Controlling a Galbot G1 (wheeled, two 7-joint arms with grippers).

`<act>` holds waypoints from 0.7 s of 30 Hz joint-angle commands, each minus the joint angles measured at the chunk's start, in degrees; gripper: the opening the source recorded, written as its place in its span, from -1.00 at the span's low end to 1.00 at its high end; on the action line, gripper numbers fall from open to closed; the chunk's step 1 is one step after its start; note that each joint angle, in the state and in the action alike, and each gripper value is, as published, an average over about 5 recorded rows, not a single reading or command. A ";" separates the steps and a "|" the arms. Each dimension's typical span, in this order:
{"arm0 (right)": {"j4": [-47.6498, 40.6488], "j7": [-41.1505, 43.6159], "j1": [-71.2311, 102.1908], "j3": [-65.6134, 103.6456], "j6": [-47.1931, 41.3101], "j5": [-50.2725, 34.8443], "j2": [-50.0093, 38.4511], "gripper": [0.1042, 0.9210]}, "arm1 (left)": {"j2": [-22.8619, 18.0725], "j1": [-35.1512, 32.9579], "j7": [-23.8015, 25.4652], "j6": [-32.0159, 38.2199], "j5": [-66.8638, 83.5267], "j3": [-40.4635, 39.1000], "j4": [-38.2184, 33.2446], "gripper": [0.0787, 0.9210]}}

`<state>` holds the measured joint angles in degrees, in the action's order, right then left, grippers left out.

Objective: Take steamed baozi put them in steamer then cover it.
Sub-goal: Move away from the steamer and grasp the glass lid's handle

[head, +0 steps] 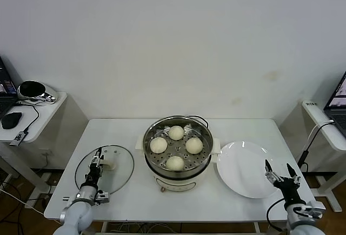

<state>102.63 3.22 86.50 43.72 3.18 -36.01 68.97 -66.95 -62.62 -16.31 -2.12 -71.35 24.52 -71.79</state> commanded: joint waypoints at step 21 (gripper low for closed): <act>2.06 -0.12 -1.16 0.30 -0.85 1.07 -0.52 0.76 | 1.95 -8.70 5.14 -24.59 7.64 -0.35 -20.28 -0.86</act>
<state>104.48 3.13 86.19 44.30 2.59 -35.20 68.48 -66.01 -66.30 -14.31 -9.30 -67.67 25.16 -77.87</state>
